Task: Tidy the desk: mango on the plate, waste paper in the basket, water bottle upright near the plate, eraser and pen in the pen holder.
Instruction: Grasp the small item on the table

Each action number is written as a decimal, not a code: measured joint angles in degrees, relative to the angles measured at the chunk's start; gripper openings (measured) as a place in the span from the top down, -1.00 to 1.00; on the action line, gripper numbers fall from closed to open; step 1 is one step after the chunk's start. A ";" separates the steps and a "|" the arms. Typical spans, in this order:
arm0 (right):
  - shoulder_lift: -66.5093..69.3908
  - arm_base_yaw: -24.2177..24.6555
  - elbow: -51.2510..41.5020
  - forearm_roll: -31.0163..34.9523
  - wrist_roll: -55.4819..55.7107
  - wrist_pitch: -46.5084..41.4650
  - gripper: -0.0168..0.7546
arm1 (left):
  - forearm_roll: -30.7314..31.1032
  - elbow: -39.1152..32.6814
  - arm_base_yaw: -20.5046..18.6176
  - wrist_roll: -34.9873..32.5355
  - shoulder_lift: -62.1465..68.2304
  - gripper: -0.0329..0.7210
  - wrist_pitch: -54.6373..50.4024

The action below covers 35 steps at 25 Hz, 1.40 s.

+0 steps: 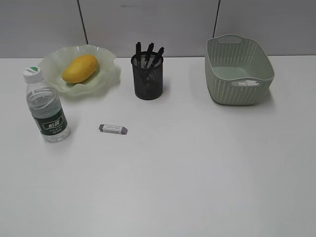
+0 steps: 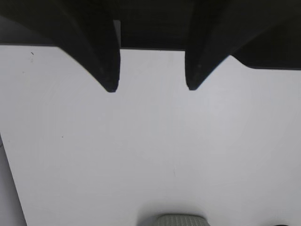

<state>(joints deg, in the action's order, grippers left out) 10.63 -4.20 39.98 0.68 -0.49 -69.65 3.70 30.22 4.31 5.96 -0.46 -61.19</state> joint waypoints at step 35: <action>-11.13 0.00 -11.05 0.05 -0.07 9.52 -0.21 | -0.13 0.00 -0.05 0.00 0.00 0.26 0.00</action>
<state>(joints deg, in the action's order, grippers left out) -0.50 -4.20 28.93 0.73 -0.56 -60.13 3.57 30.22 4.26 5.96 -0.46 -61.19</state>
